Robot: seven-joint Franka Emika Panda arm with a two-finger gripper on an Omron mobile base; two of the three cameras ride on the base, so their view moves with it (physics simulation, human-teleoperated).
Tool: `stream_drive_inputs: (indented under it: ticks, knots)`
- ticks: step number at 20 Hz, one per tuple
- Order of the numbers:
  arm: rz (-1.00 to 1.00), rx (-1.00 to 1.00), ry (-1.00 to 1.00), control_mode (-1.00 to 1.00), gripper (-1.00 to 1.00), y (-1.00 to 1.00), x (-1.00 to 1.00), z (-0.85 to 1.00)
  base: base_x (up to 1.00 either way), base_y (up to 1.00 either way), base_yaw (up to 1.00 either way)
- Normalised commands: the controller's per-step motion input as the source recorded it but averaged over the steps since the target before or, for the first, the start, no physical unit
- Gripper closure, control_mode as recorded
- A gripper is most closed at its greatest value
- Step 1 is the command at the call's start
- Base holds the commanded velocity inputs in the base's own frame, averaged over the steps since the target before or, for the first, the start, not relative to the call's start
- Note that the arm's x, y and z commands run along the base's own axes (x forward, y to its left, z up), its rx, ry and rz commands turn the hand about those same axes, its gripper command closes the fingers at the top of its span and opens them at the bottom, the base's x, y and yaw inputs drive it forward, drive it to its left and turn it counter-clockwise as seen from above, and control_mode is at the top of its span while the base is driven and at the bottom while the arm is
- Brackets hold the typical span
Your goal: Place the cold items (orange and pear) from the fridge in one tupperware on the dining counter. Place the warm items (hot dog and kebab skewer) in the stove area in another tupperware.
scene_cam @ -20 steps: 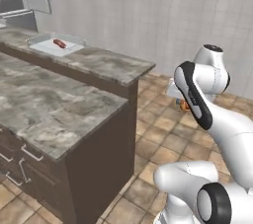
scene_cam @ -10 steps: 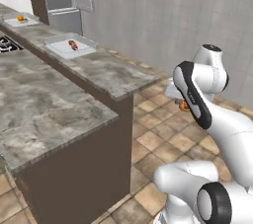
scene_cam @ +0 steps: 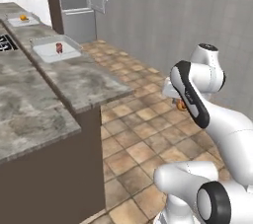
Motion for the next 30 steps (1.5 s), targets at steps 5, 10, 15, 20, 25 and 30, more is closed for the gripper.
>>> stream_drive_inputs:
  ticks: [5, 10, 15, 20, 25, 30]
  knots:
    - [0.0, 0.0, 0.0, 1.0, 1.0, 0.0, 0.0, 0.0, 0.1, -1.0, 0.25]
    - [0.0, 0.0, 0.0, 1.0, 1.0, 0.0, 0.0, 0.0, 0.25, -1.0, 0.33]
    - [0.0, 0.0, 0.0, 1.0, 1.0, 0.0, 0.0, 0.0, 0.36, -1.0, 0.42]
    - [0.0, 0.0, 0.0, 1.0, 1.0, 0.0, 0.0, 0.0, 0.36, -1.0, 0.45]
    - [0.0, 0.0, 0.0, 1.0, 1.0, 0.0, 0.0, 0.0, 0.43, -0.96, 0.5]
    - [0.0, 0.0, 0.0, 1.0, 1.0, 0.0, 0.0, 0.0, 0.72, -0.76, 0.48]
